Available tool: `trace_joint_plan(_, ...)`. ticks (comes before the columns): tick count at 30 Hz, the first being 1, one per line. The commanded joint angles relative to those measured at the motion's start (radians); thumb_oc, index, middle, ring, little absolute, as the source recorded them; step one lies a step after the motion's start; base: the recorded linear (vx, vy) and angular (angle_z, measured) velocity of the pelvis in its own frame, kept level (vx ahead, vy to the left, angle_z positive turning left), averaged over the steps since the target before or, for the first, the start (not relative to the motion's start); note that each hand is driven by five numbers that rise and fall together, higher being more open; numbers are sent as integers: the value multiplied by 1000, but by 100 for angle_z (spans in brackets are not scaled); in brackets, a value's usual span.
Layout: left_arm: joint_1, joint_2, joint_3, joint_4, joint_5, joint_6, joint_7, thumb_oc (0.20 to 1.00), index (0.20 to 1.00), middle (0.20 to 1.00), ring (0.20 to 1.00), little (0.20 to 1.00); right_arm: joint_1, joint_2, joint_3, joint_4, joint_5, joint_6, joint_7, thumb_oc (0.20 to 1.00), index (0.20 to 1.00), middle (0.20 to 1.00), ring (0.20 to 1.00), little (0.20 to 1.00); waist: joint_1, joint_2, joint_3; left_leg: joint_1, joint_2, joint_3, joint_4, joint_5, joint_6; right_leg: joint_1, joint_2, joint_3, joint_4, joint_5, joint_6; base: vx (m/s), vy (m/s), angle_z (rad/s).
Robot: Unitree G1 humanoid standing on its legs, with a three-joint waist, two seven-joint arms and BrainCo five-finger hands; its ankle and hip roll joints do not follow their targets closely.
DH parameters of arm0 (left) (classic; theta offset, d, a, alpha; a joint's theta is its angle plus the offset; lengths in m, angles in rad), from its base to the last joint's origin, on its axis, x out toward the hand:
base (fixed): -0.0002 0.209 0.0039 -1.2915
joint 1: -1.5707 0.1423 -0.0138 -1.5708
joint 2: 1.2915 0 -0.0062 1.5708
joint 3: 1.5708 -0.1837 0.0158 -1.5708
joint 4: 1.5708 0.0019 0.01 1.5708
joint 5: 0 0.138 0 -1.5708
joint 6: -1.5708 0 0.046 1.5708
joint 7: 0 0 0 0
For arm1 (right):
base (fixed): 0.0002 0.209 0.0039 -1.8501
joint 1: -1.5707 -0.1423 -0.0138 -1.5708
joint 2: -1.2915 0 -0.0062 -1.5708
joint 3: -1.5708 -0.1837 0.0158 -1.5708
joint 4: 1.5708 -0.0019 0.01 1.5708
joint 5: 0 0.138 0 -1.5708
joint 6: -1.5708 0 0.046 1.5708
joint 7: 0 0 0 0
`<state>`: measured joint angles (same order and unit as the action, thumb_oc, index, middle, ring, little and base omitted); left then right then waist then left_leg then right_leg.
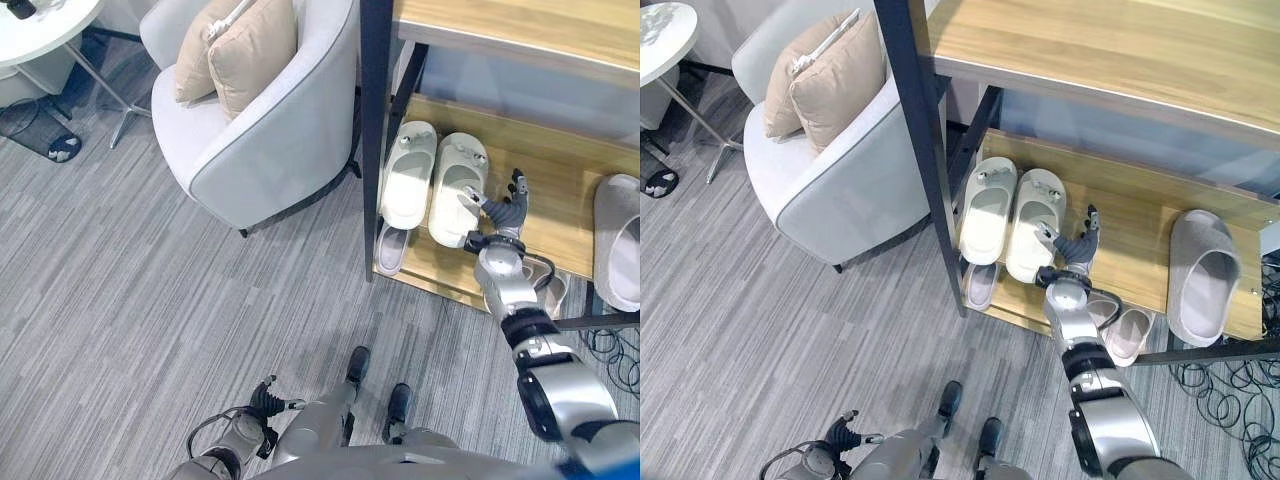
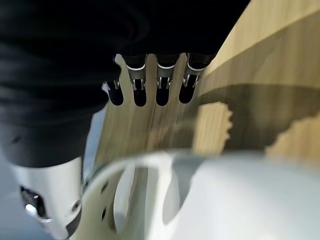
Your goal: Arrange the slippers neatly on the shoe rack.
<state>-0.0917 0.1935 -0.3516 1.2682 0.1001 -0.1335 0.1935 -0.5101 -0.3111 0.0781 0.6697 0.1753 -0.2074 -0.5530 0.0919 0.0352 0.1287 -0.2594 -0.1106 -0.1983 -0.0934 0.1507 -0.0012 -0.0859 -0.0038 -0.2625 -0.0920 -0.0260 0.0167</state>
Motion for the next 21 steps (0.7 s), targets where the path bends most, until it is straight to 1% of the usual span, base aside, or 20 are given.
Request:
trace_joint_plan(1, -9, -59, -27, 102, 29, -1, -21, 1000, 1000, 1000, 1000, 1000, 20, -114, -22, -117, -168, -25, -10, 1000, 1000, 1000, 1000, 1000, 12, -30, -17, 54, 66, 78, 6, -125, -41, -17, -148, 17, 5, 38, 138, 18, -38, -9)
trace_joint_plan(3, -8, -57, -19, 98, 32, -6, -30, 1000, 1000, 1000, 1000, 1000, 33, -149, -32, -150, -223, -19, -19, 1000, 1000, 1000, 1000, 1000, 6, -29, -18, 59, 67, 84, 6, -127, -41, -15, -147, 22, 5, 38, 137, 6, -36, -9)
trace_joint_plan(5, -3, -50, -8, 97, 49, -11, -41, 1000, 1000, 1000, 1000, 1000, 58, -211, -49, -174, -312, -2, -26, 1000, 1000, 1000, 1000, 1000, -3, -29, -21, 66, 71, 91, 6, -130, -41, -12, -144, 24, 5, 36, 138, 3, -46, -13)
trace_joint_plan(7, 5, -47, -3, 98, 52, -12, -54, 1000, 1000, 1000, 1000, 1000, 63, -247, -61, -173, -341, 8, -31, 1000, 1000, 1000, 1000, 1000, -8, -29, -24, 69, 75, 94, 6, -131, -41, -11, -142, 28, 5, 36, 138, 1, -49, -3)
trace_joint_plan(11, 28, -42, -5, 98, 53, -16, -73, 1000, 1000, 1000, 1000, 1000, 53, -312, -78, -91, -406, 68, -59, 1000, 1000, 1000, 1000, 1000, -15, -22, -23, 71, 81, 104, 6, -130, -42, -14, -135, 40, 5, 34, 137, -9, -42, -8)
trace_joint_plan(13, 27, -40, -7, 98, 48, -16, -74, 1000, 1000, 1000, 1000, 1000, 40, -325, -76, -50, -404, 81, -68, 1000, 1000, 1000, 1000, 1000, -16, -19, -22, 68, 81, 104, 6, -129, -43, -18, -133, 43, 5, 35, 135, -16, -31, -6)
trace_joint_plan(15, 34, -41, -24, 103, 43, -14, -70, 1000, 1000, 1000, 1000, 1000, 9, -312, -122, 55, -316, 86, -115, 1000, 1000, 1000, 1000, 1000, -17, -8, -20, 63, 82, 108, 6, -126, -45, -24, -131, 45, 5, 34, 134, -10, -38, -7)
trace_joint_plan(17, 34, -41, -24, 103, 43, -14, -70, 1000, 1000, 1000, 1000, 1000, 8, -312, -121, 56, -315, 85, -116, 1000, 1000, 1000, 1000, 1000, -17, -8, -20, 63, 82, 108, 6, -126, -45, -24, -131, 45, 5, 34, 134, -1, -22, -7)
trace_joint_plan(18, 32, -41, -25, 101, 25, -10, -74, 1000, 1000, 1000, 1000, 1000, 2, -308, -129, 83, -283, 96, -113, 1000, 1000, 1000, 1000, 1000, -20, -1, -19, 59, 82, 109, 6, -125, -46, -28, -130, 48, 5, 35, 133, -4, -39, -7)
trace_joint_plan(21, 26, -40, -26, 99, 5, -9, -72, 1000, 1000, 1000, 1000, 1000, -4, -312, -136, 115, -262, 113, -123, 1000, 1000, 1000, 1000, 1000, -28, 10, -17, 52, 83, 115, 6, -121, -47, -37, -130, 52, 5, 38, 132, 0, -30, -7)
